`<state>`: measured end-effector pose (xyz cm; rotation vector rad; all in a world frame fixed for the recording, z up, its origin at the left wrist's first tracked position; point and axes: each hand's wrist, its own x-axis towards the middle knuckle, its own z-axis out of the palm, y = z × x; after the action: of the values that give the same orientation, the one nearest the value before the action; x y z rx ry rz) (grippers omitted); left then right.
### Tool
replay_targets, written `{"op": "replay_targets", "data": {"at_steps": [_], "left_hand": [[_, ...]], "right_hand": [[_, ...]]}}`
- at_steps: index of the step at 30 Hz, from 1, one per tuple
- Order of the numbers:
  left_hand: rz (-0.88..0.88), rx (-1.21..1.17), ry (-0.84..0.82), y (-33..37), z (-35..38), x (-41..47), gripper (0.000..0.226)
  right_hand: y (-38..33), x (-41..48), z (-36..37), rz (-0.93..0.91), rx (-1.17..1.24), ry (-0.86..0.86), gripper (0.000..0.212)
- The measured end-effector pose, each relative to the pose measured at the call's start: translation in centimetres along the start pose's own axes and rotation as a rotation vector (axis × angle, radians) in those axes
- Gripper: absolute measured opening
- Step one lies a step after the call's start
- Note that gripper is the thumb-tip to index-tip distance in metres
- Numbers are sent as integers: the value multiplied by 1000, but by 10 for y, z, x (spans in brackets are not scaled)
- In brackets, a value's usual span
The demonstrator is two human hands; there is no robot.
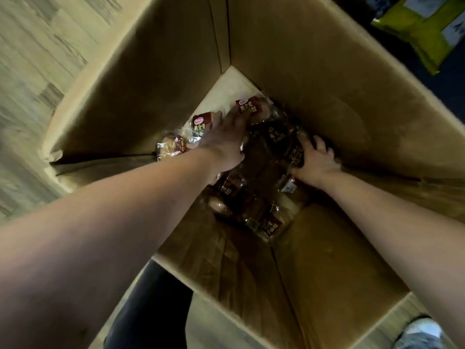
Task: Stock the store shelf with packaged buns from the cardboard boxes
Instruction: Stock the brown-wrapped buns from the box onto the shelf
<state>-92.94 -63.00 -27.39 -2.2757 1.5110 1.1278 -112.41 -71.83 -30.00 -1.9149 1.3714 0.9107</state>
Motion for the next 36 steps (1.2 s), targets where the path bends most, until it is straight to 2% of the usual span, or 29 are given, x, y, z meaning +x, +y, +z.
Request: {"op": "replay_targets", "data": {"at_steps": [7, 9, 13, 16, 20, 24, 28, 32, 36], "left_hand": [[30, -84, 95, 23, -6, 61, 87], [18, -29, 48, 29, 1, 71, 89], [-62, 114, -17, 39, 6, 63, 69], [-120, 180, -48, 44, 3, 52, 70], [-130, 147, -33, 34, -7, 42, 66], [-76, 176, -59, 33, -51, 11, 74], [-81, 149, -63, 47, -109, -37, 70], [-94, 173, -16, 61, -171, -114, 71], [-151, 124, 25, 66, -244, -202, 77]], "right_hand": [[4, 4, 7, -25, -80, 89, 98], [6, 5, 12, -13, -38, 118, 97], [3, 4, 15, -14, 90, 52, 89], [-2, 1, 10, -41, 93, 20, 83], [-11, -15, -1, -54, 90, -32, 83], [-33, -45, -36, -45, 151, -55, 77], [-64, -95, -93, -144, 162, -73, 66], [-95, -174, -158, -227, 67, -49, 61], [-125, -266, -222, -303, -55, 21, 69]]}}
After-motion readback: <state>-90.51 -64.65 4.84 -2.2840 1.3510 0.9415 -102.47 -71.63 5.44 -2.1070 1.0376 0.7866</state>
